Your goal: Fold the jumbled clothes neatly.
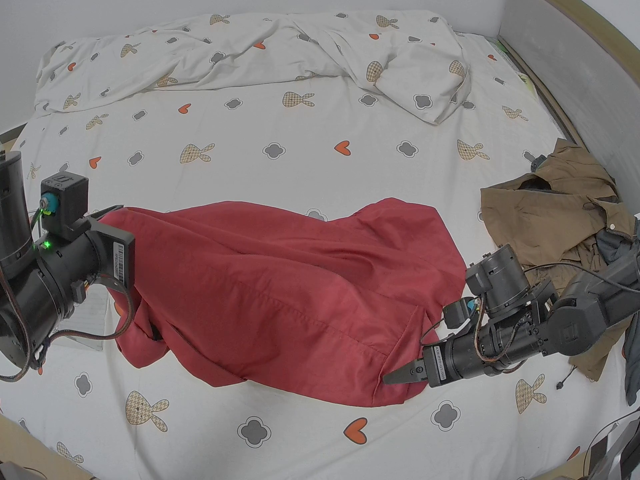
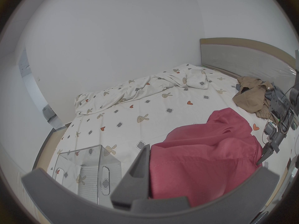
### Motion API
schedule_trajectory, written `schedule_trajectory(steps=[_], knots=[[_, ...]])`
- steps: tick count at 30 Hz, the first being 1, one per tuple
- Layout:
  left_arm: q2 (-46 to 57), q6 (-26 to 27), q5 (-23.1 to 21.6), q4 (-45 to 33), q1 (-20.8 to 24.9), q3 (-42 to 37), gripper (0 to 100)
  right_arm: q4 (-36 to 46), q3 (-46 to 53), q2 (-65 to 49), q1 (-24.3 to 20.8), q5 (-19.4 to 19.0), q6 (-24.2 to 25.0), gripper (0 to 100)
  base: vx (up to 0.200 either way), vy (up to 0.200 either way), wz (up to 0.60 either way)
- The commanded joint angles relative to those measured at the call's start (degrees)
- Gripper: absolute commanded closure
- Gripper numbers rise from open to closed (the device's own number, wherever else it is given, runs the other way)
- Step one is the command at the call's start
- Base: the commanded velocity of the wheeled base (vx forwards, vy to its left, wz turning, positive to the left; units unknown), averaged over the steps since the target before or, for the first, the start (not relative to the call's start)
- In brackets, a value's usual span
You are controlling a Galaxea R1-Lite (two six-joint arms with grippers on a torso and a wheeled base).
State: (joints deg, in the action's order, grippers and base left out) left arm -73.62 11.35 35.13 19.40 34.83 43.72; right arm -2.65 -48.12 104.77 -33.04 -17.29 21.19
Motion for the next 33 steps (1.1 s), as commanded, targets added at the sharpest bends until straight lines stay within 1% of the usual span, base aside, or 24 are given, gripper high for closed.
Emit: schedule_trajectory(steps=[1,6,9,10,11,12,14,17,19,21,24,26,27,28,29,31,32,33], knots=[[0.14,-0.01,0.02,0.03,-0.02,-0.03,100,-0.78,0.13,2.28,-0.45,0.06,0.79,100,0.000,0.000,0.00],[0.23,-0.01,0.02,0.12,-0.02,-0.91,100,-0.78,1.09,1.67,-0.45,-0.12,0.96,100,0.000,0.000,0.00],[0.76,-0.01,0.02,0.12,-0.02,-1.97,100,-0.52,2.68,-4.13,0.25,-0.12,1.14,100,0.000,0.000,0.00],[0.76,-0.01,0.02,0.12,-0.02,-1.97,100,-0.52,2.68,-4.13,0.25,-0.12,1.14,100,0.000,0.000,0.00],[1.20,-0.01,0.02,0.12,-0.02,-2.85,100,-0.43,3.82,-9.49,1.13,-0.12,1.75,100,0.000,0.000,0.00],[1.37,-0.01,0.02,0.12,0.06,-3.02,100,-0.43,4.08,-11.07,1.40,-0.12,2.10,100,0.000,0.000,0.00],[2.16,-0.01,-0.06,0.12,0.06,-4.60,100,-0.08,5.05,-21.09,2.45,-0.29,4.39,100,0.000,0.000,0.00],[3.22,-0.19,-0.15,0.12,0.06,-6.36,100,1.24,4.35,-34.37,2.80,0.15,7.11,100,0.000,0.000,0.00],[3.66,-0.19,-0.15,0.12,0.24,-7.07,100,3.79,3.12,-38.94,2.80,0.15,7.11,100,0.000,0.000,0.00],[4.36,-0.36,-0.24,0.03,1.29,-8.65,100,13.90,-2.86,-47.46,2.19,0.06,7.11,100,0.000,0.000,0.00],[4.89,-1.59,-0.33,0.12,3.76,-11.28,100,22.60,-8.22,-54.76,1.40,-0.56,7.03,100,0.000,0.000,0.00],[5.24,-2.56,-0.33,0.03,4.81,-12.69,100,25.23,-10.33,-58.45,1.92,-0.73,7.03,100,0.000,0.000,0.00],[5.24,-2.56,-0.33,0.03,4.81,-12.69,100,25.23,-10.33,-58.45,1.92,-0.73,7.03,100,0.000,0.000,0.00],[6.12,-3.70,-0.33,0.03,5.43,-14.10,100,26.90,-11.47,-62.40,2.63,-0.99,7.03,100,0.000,0.000,0.00],[6.12,-3.70,-0.33,0.03,5.43,-14.10,100,26.90,-11.47,-62.40,2.63,-0.99,7.03,100,0.000,0.000,0.00],[7.53,-3.88,-0.42,-0.06,6.57,-16.38,100,30.16,-13.67,-67.15,5.18,-2.49,7.03,100,0.000,0.000,0.00],[7.53,-3.88,-0.42,-0.06,6.57,-16.38,100,30.16,-13.67,-67.15,5.18,-2.49,7.03,100,0.000,0.000,0.00],[7.79,-3.79,-0.33,-0.06,7.71,-17.96,100,31.56,-15.16,-69.35,7.46,-5.65,7.03,100,0.000,0.000,0.00]])
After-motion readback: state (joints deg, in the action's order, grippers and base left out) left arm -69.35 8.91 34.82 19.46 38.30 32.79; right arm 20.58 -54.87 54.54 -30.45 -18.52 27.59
